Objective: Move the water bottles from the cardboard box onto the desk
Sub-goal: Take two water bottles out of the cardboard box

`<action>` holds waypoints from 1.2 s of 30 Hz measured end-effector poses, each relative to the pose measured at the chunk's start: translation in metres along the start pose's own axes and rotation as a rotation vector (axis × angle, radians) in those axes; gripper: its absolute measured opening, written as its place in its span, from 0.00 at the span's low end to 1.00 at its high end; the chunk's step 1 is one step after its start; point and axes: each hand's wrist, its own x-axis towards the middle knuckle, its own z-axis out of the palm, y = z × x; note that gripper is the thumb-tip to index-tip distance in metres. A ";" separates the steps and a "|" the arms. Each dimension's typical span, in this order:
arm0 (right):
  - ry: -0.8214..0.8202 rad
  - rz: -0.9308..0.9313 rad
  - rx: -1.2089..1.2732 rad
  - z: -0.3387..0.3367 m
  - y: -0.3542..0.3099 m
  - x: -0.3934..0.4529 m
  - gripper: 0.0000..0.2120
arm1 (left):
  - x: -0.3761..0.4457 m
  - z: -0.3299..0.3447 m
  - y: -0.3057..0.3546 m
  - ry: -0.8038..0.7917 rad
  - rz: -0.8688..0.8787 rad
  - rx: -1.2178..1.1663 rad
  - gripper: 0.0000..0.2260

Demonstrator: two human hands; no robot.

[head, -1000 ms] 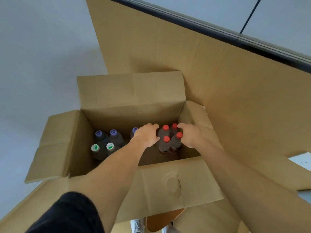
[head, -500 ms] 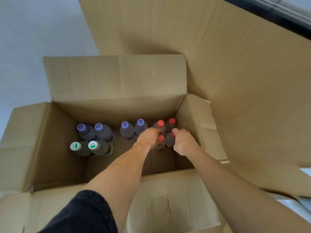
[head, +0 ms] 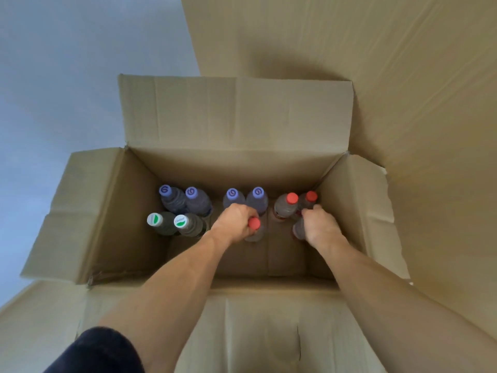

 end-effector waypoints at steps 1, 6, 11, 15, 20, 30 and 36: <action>0.015 -0.015 -0.009 0.001 0.000 0.002 0.15 | -0.002 -0.001 -0.007 0.000 -0.011 0.010 0.11; 0.006 -0.084 0.023 0.010 -0.004 0.010 0.17 | -0.006 -0.006 -0.032 0.031 -0.049 0.017 0.13; -0.035 -0.095 0.114 0.022 -0.006 0.018 0.24 | -0.001 0.005 -0.036 -0.012 -0.088 -0.038 0.18; -0.063 -0.116 0.219 0.037 -0.008 0.026 0.26 | 0.009 0.017 -0.037 -0.090 -0.112 -0.017 0.27; -0.050 -0.124 0.231 0.047 -0.011 0.031 0.27 | 0.020 0.027 -0.044 -0.214 -0.124 0.010 0.39; -0.066 -0.050 0.341 0.041 -0.001 0.018 0.23 | 0.027 0.021 -0.032 -0.167 -0.102 0.030 0.23; -0.039 -0.162 0.737 0.012 0.019 -0.008 0.15 | 0.004 -0.015 -0.030 -0.079 -0.044 -0.254 0.22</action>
